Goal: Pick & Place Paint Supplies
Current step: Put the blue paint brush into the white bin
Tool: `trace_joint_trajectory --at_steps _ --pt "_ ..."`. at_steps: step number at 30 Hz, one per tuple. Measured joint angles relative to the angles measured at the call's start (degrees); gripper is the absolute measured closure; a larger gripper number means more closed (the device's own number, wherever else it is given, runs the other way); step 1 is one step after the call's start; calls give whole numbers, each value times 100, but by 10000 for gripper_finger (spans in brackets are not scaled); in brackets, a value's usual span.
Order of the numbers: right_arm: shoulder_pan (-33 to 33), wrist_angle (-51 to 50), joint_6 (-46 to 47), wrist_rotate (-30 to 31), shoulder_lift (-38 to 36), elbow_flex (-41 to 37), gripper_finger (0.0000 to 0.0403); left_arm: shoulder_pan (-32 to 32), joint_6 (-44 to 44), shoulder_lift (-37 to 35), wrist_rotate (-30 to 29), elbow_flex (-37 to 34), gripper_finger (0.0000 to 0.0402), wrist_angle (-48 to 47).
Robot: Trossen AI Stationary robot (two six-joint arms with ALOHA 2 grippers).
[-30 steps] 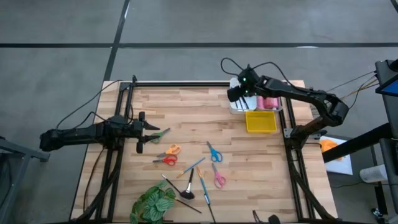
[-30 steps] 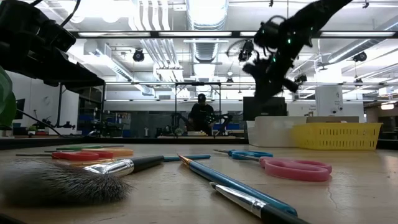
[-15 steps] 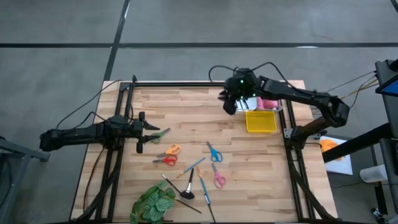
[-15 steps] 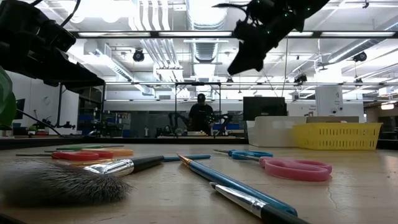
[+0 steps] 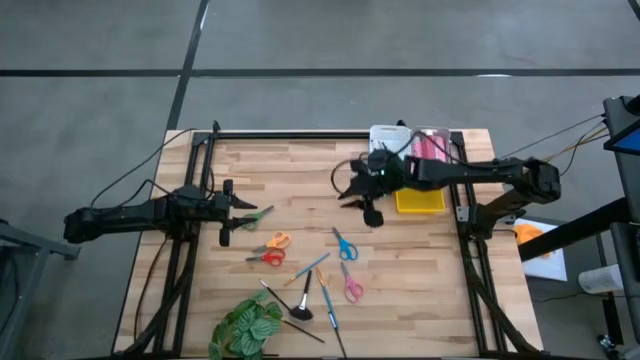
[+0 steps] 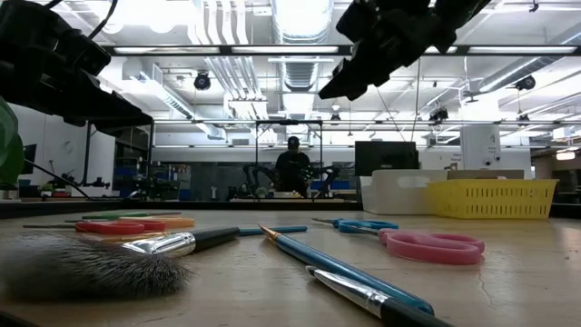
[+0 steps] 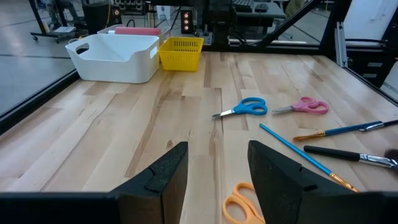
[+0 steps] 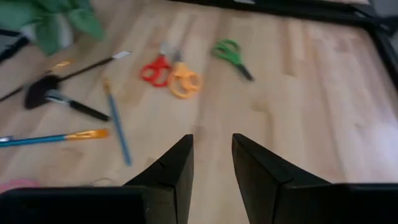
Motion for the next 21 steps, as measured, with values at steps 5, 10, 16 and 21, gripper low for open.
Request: trace_joint_trajectory --at_steps 5,10,16,21 --pt "598 717 10 25 1 -347 296 0 0 -2 0 2 232 0" --pt "1157 1512 167 216 239 -651 296 2 0 -2 0 1 232 1" --pt "1736 1737 338 1296 852 -623 296 0 0 45 2 1 232 2" --pt "1885 1750 351 1380 1512 -326 296 2 0 110 -2 0 232 0"
